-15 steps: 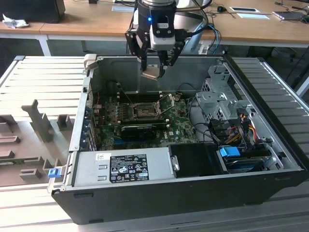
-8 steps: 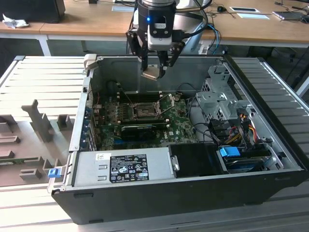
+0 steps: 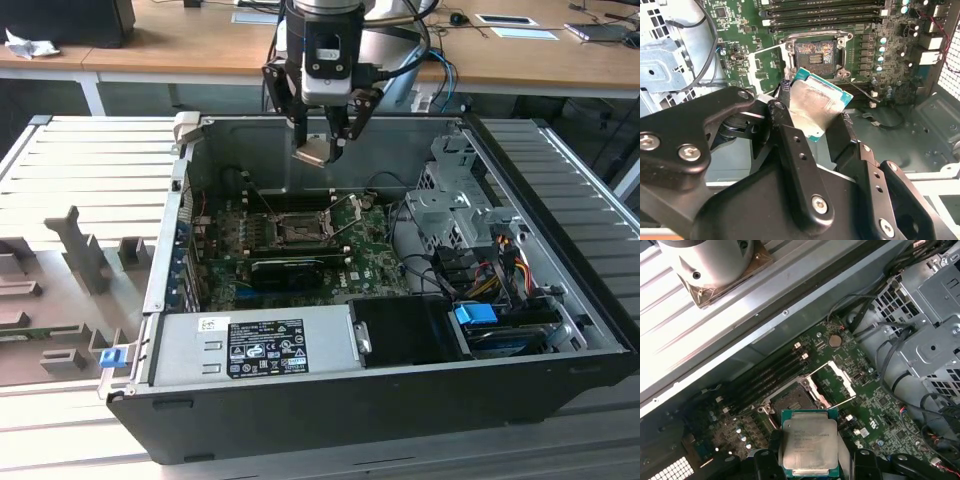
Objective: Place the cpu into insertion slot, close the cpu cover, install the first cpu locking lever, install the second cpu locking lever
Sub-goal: 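Place the cpu into insertion slot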
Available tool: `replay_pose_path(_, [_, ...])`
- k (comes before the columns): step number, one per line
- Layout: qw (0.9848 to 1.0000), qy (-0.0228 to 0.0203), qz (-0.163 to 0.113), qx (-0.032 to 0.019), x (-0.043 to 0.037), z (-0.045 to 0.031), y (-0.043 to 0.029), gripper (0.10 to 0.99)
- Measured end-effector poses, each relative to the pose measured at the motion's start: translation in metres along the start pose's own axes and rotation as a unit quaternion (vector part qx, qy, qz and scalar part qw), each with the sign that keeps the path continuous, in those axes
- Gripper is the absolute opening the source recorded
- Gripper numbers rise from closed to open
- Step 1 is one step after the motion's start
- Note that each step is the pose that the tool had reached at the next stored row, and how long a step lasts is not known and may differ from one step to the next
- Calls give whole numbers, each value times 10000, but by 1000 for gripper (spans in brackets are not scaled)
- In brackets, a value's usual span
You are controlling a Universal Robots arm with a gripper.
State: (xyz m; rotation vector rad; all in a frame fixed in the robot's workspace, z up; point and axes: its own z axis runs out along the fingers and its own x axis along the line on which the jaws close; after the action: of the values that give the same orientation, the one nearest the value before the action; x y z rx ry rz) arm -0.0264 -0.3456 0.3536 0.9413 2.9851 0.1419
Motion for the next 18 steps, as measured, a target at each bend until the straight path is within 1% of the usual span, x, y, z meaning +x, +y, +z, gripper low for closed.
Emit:
replay_pose_path(9, [9998, -17, 192, -4, 0, 12, -1, 529])
replay_pose_path(18, [9991, -38, 426, -8, -1, 28, -2, 529])
